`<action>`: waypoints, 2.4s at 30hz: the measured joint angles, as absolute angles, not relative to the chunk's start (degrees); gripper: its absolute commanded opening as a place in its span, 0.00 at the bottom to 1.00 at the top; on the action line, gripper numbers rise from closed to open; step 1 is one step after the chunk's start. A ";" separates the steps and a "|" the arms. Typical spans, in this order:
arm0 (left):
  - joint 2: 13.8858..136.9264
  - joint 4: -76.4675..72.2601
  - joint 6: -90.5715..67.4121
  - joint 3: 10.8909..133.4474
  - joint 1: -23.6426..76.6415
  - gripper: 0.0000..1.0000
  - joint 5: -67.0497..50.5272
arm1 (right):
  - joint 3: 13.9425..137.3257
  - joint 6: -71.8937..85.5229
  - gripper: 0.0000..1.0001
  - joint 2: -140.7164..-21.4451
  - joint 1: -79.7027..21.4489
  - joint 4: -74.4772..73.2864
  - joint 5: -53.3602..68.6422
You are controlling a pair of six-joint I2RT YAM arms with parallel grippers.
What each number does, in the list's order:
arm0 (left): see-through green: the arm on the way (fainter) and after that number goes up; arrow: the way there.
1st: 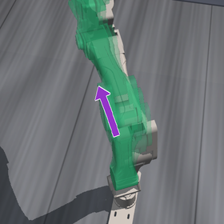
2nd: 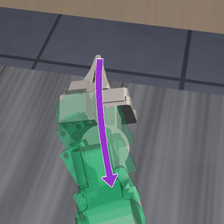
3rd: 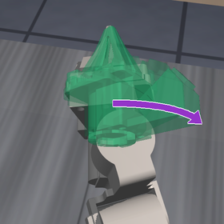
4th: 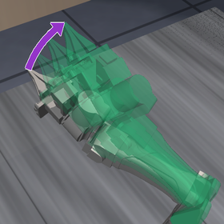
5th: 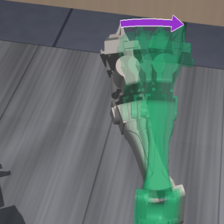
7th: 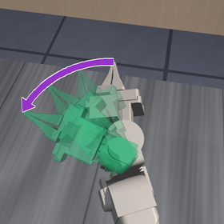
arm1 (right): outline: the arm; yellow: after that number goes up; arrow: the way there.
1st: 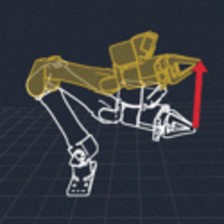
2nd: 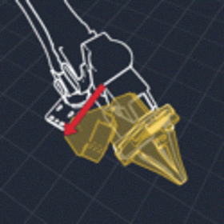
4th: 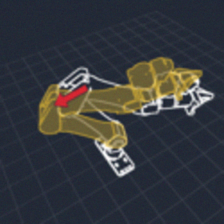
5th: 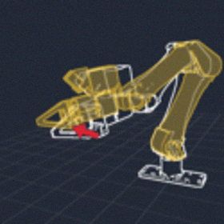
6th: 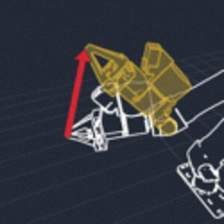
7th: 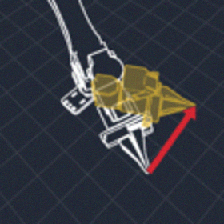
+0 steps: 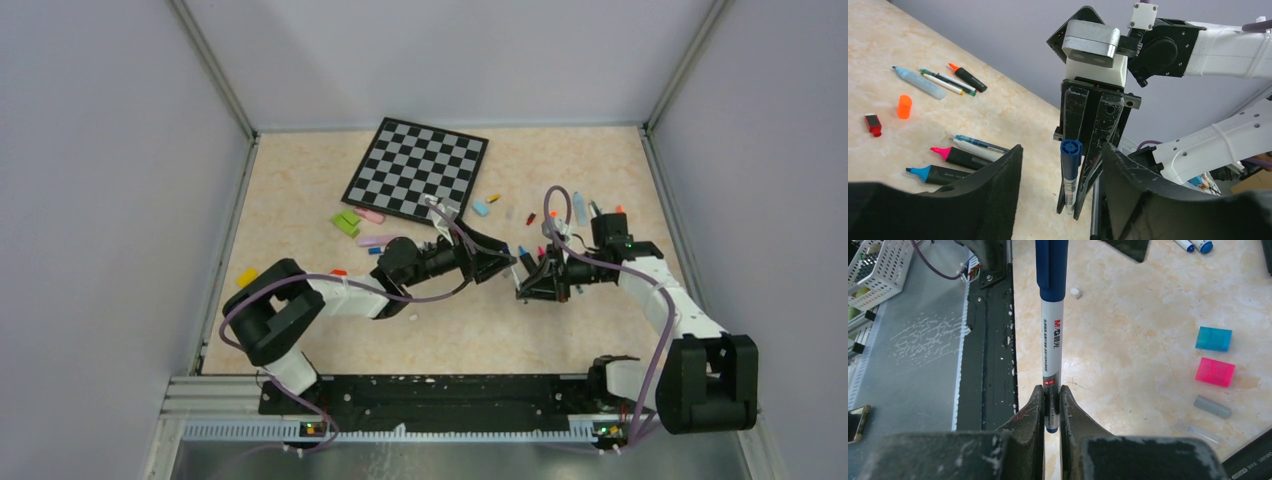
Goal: Open the pen caps
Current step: Open the pen cap from the pen, then place the pen at the center of the board.
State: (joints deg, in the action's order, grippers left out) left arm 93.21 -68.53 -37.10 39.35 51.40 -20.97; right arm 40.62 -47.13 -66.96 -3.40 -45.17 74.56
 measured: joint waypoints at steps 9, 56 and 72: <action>97.06 -71.94 -40.51 42.63 51.40 0.00 -24.01 | 40.97 -47.94 0.00 -67.75 -4.03 -45.78 73.65; 62.35 -37.21 -37.60 24.84 44.38 0.00 -27.05 | 44.53 -31.38 0.00 -77.73 15.79 -28.91 27.46; 68.16 -39.11 -37.95 20.32 48.01 0.00 -24.23 | 46.65 -32.99 0.15 -87.53 15.99 -32.91 23.66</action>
